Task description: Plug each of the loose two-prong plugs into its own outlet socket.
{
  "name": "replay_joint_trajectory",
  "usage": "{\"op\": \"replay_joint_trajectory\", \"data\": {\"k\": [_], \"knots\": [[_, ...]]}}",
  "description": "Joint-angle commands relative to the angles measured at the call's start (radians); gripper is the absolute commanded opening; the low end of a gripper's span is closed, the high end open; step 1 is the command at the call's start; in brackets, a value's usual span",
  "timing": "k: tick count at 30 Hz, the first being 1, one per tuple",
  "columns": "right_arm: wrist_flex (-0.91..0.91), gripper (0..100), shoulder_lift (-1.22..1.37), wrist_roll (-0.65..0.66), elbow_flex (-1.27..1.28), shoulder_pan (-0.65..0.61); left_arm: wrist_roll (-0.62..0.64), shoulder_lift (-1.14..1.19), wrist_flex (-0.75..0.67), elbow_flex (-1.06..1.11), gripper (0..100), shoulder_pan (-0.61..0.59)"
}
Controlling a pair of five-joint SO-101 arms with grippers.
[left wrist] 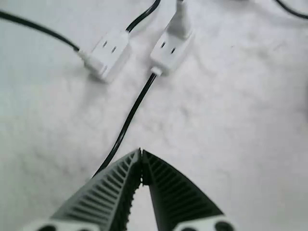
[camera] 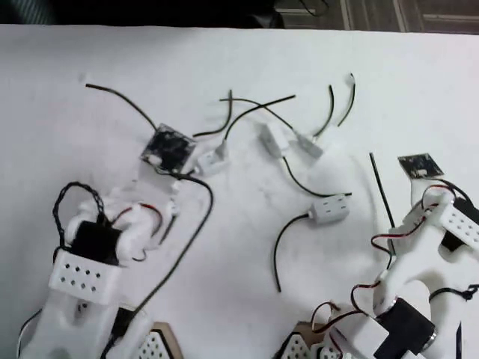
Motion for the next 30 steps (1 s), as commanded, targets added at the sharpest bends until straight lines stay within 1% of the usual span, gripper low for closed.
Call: {"op": "replay_joint_trajectory", "data": {"k": [1, 3, 5, 8, 14, 18, 22, 30], "knots": [[0.030, 1.8, -0.039, 0.003, -0.032, 0.015, 0.081, 0.101, 0.009, -0.100, 12, 0.116], [0.031, 1.8, -0.039, 0.003, -0.032, 0.015, 0.127, 0.197, 0.006, -0.132, 17, 0.173], [0.031, 1.8, -0.039, -0.029, -0.028, 0.015, 0.160, 0.294, 0.005, -0.167, 20, 0.228], [0.027, 1.8, -0.039, -0.091, 0.000, 0.010, 0.167, 0.433, 0.003, -0.226, 21, 0.321], [0.027, 1.8, -0.039, -0.097, 0.014, 0.013, 0.170, 0.722, -0.075, -0.308, 22, 0.446], [0.027, 1.8, -0.039, -0.095, 0.014, 0.015, 0.172, 0.909, -0.117, -0.399, 22, 0.464], [0.027, 1.8, -0.039, -0.095, 0.014, 0.015, 0.173, 1.047, -0.106, -0.526, 22, 0.464], [0.027, 1.8, -0.039, -0.094, 0.015, 0.015, 0.173, 1.145, -0.103, -0.651, 22, 0.504]]}}
